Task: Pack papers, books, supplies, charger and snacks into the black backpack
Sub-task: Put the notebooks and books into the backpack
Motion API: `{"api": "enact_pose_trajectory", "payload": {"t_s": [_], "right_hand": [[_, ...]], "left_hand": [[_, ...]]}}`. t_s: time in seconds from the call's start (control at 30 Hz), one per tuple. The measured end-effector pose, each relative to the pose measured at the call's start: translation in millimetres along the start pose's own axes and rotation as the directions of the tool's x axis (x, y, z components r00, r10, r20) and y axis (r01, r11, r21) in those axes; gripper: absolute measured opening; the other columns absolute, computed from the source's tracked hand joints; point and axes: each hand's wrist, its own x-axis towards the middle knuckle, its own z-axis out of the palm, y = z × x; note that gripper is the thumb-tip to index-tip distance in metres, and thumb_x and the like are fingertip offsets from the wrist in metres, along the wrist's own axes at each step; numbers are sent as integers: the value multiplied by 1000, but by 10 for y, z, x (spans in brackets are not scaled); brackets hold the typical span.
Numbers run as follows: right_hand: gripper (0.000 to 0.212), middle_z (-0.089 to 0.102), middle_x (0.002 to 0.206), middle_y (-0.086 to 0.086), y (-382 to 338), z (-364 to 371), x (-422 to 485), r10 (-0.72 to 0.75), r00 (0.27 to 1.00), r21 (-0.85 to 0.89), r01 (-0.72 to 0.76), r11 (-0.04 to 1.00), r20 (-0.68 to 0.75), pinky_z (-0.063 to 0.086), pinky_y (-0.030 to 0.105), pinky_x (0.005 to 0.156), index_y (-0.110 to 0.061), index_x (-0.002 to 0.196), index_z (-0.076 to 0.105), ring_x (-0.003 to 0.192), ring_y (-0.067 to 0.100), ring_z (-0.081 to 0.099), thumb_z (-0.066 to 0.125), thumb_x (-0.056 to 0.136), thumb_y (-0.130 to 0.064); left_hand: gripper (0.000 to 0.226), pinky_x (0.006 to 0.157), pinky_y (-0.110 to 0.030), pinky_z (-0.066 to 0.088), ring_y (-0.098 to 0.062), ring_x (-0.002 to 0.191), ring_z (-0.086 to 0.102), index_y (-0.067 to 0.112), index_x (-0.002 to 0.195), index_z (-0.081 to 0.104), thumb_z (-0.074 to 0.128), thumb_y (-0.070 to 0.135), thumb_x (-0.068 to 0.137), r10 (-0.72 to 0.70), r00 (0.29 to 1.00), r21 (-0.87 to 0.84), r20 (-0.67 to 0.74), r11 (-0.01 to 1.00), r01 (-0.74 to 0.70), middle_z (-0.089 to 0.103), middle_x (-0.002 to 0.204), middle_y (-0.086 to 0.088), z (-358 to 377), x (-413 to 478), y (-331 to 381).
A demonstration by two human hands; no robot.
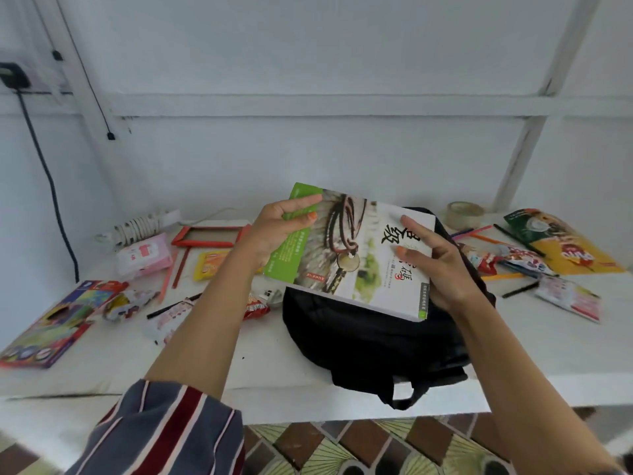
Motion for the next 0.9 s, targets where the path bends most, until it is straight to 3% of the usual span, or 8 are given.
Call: {"api": "enact_pose_trajectory", "payload": {"t_s": [0.13, 0.23, 0.37, 0.47, 0.53, 0.63, 0.73, 0.9], "right_hand": [[44, 72, 94, -4, -52, -133, -209, -19, 993, 77, 28, 997, -119, 57, 24, 60, -23, 115, 61, 71, 14, 70, 55, 84, 7], [42, 70, 86, -13, -146, -307, -388, 4, 973, 118, 24, 993, -231, 53, 17, 52, -19, 118, 58, 65, 7, 69, 53, 85, 7], [36, 68, 85, -12, -266, -574, -627, 25, 944, 104, 9, 994, -328, 48, 13, 45, -18, 120, 52, 57, 1, 66, 44, 92, 3], [36, 71, 80, -12, -256, -803, -858, 19, 914, 232, 82, 969, -404, 49, 15, 46, -21, 122, 50, 60, 3, 67, 40, 93, -3], [40, 70, 80, -16, -256, -879, -1028, 28, 899, 249, 91, 964, -437, 50, 15, 51, -22, 130, 48, 60, 0, 66, 41, 93, -7], [37, 66, 69, -25, -295, -925, -1145, 24, 880, 234, 99, 967, -474, 46, 10, 50, -22, 129, 46, 52, -8, 61, 37, 96, -6], [37, 72, 93, -11, -263, -1124, -1143, 39, 888, 302, 114, 947, -458, 51, 16, 50, -25, 125, 51, 62, 3, 67, 42, 94, -6], [32, 68, 99, 2, -299, -1329, -1127, 11, 918, 339, 136, 931, -397, 51, 18, 50, -27, 99, 58, 61, 9, 66, 39, 92, -3]], "left_hand": [[40, 113, -34, 16, -11, 139, 24, 42, 130, 44, 51, 30, 93, -14, 995, 131, 101, 991, 1, 31, 149, 11, 192, -98, 83], [45, 101, -26, 25, -6, 131, 26, 37, 143, 21, 32, 40, 99, 18, 1000, 69, 21, 997, -20, 24, 149, 8, 420, -207, 54], [16, 81, -28, 47, -15, 87, 56, 16, 98, 52, 45, 30, 98, -149, 989, -220, -17, 965, 141, 55, 100, -3, 624, -401, -138], [9, 94, -21, 39, -7, 102, 50, 26, 87, 64, 71, 23, 81, -181, 890, 252, 418, 965, 78, 54, 103, 9, 692, -573, -285], [30, 95, -19, 34, -6, 113, 42, 35, 89, 58, 78, 19, 73, -273, 802, 542, 531, 837, -73, 44, 118, 8, 784, -616, -376], [38, 92, -32, 45, -17, 106, 52, 31, 79, 48, 72, 2, 74, -146, 880, 563, 452, 812, -155, 53, 110, 2, 853, -545, -427], [37, 87, -32, 46, -25, 98, 56, 19, 79, 45, 71, -5, 72, 171, 967, 493, 189, 835, -244, 57, 100, -8, 824, -380, -417], [14, 78, -21, 36, -20, 97, 47, 5, 79, 50, 61, -1, 74, 516, 842, 745, -157, 622, -243, 50, 102, -7, 989, -129, -365]]}}
